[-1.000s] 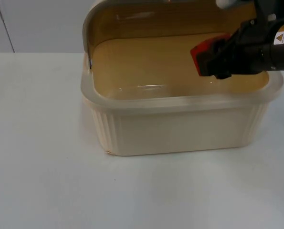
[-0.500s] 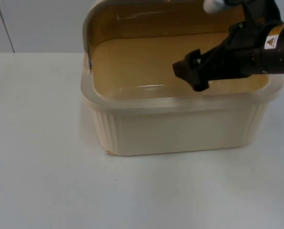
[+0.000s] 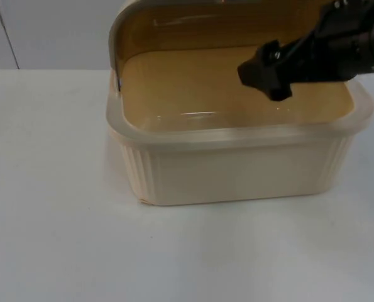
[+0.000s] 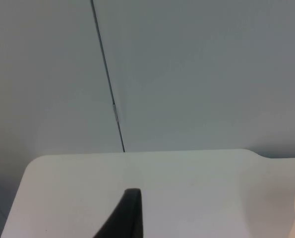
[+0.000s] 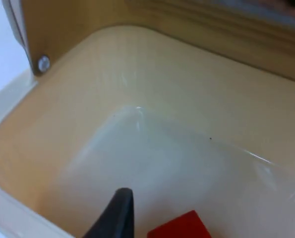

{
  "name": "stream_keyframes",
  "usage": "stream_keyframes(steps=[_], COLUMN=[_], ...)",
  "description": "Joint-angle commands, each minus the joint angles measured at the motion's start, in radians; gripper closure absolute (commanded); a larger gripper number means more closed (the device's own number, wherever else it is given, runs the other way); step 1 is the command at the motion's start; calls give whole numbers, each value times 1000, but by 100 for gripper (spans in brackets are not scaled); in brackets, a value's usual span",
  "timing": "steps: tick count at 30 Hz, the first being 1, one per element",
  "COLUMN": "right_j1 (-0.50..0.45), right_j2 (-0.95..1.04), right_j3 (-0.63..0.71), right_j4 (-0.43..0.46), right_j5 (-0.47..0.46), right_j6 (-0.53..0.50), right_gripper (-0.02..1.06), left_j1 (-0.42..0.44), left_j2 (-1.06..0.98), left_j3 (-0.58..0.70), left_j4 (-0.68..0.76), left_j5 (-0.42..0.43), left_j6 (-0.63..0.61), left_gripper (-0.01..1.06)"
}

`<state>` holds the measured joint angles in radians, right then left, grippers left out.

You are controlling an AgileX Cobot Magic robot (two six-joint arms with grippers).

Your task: Open the box lid with the left hand, place the block into the box with the right hand, then close the box lid with the left hand.

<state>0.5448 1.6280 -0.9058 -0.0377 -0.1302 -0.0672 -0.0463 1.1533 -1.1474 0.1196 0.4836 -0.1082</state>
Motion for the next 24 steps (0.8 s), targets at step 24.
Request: stream_keyframes(steps=[24], right_j1=[-10], right_j2=[-606], right_j3=[4], right_j4=[19], right_j5=[250], right_j6=[106], right_gripper=[-1], left_j1=[-6], left_j2=[-5], left_j3=[3], left_j4=[-1], left_j5=[-5], left_j6=[-6], left_gripper=[1])
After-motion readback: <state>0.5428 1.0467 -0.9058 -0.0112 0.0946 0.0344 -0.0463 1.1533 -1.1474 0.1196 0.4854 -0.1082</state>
